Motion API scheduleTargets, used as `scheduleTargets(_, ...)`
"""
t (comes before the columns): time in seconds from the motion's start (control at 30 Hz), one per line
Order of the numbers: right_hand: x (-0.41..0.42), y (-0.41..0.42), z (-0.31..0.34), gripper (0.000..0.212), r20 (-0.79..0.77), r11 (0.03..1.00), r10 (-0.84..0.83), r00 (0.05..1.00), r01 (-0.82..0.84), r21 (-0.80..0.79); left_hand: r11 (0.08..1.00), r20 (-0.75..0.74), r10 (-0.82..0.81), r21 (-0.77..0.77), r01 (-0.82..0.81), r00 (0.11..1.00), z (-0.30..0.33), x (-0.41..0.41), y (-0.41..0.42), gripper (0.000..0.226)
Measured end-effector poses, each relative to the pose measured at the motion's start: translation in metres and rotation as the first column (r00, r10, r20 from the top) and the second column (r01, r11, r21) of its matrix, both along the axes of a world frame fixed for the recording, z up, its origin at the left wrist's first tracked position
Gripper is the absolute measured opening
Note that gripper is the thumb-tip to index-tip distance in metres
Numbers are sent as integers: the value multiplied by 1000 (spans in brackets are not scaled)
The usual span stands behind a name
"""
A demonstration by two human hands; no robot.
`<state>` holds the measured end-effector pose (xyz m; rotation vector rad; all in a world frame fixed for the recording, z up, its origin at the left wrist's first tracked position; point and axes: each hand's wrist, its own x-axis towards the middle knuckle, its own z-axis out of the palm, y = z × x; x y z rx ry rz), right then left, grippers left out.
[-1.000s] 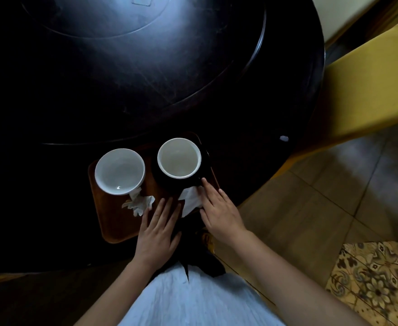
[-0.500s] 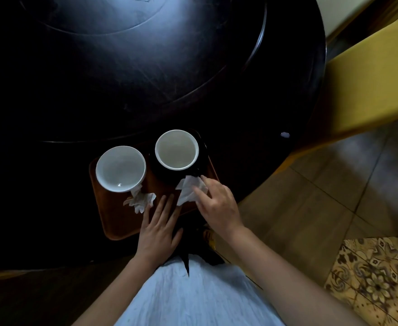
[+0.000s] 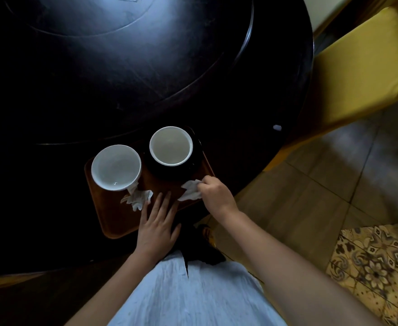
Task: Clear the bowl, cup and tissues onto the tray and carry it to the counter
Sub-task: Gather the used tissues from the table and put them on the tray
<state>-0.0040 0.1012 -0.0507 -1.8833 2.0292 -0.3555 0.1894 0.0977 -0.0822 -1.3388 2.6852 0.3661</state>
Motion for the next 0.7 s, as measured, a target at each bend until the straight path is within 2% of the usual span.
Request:
scheduleTargets(0.23, -26, 26, 25, 19, 227, 934, -264, 937, 307, -181, 1000, -49, 8, -20, -9, 999, 8, -9, 4, 64)
scheduleTargets(0.37, -54, 33, 32, 19, 260, 903, -312, 914, 370, -217, 999, -205, 45, 7, -45, 978, 23, -31, 9, 61)
scheduleTargets(0.5, -101, 35, 39, 18, 329, 850, -422, 845, 495, -181, 1000, -286, 23, 13, -20, 958, 30, -92, 3, 57)
scheduleTargets(0.6, -152, 33, 44, 18, 335, 798, -521, 785, 587, -134, 999, -275, 46, 23, -41, 960, 31, -152, -9, 55)
scheduleTargets(0.7, -210, 25, 40, 16, 291, 787, -569, 769, 612, -79, 999, -233, 52, 26, -48, 971, 24, -204, -20, 56)
